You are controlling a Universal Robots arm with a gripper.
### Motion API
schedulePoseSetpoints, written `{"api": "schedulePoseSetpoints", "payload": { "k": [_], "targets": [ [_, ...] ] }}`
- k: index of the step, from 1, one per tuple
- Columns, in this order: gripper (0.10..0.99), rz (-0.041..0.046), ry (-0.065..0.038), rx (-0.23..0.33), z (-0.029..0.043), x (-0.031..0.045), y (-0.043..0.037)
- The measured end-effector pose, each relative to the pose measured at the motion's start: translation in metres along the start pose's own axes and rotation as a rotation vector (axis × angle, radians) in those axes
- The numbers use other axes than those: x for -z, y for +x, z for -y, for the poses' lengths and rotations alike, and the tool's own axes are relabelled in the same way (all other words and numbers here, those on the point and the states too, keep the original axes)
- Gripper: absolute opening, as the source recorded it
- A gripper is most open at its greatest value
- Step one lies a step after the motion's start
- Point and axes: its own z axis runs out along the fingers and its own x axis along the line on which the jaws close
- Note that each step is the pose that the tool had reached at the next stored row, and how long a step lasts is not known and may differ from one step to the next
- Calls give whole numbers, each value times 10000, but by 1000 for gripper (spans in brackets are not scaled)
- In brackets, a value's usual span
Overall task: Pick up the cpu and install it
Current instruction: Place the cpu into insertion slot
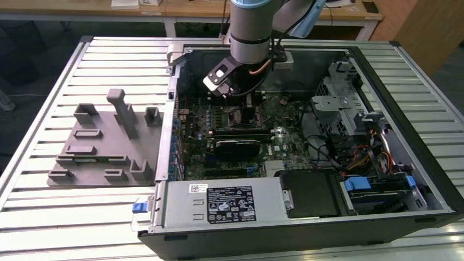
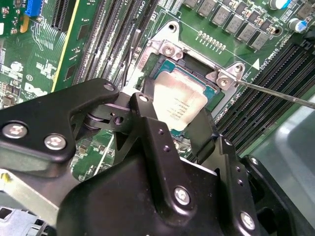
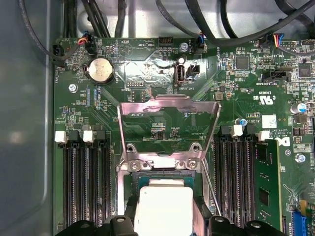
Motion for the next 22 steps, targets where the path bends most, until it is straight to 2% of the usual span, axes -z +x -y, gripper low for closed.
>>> {"api": "schedulePoseSetpoints", "payload": {
  "k": [11,19,22],
  "targets": [
    [525,-7,-21,64,0,22,-1],
    [525,-20,-69,284,28,12,-4],
    [525,-41,-82,283,28,-18,-1]
  ]
}}
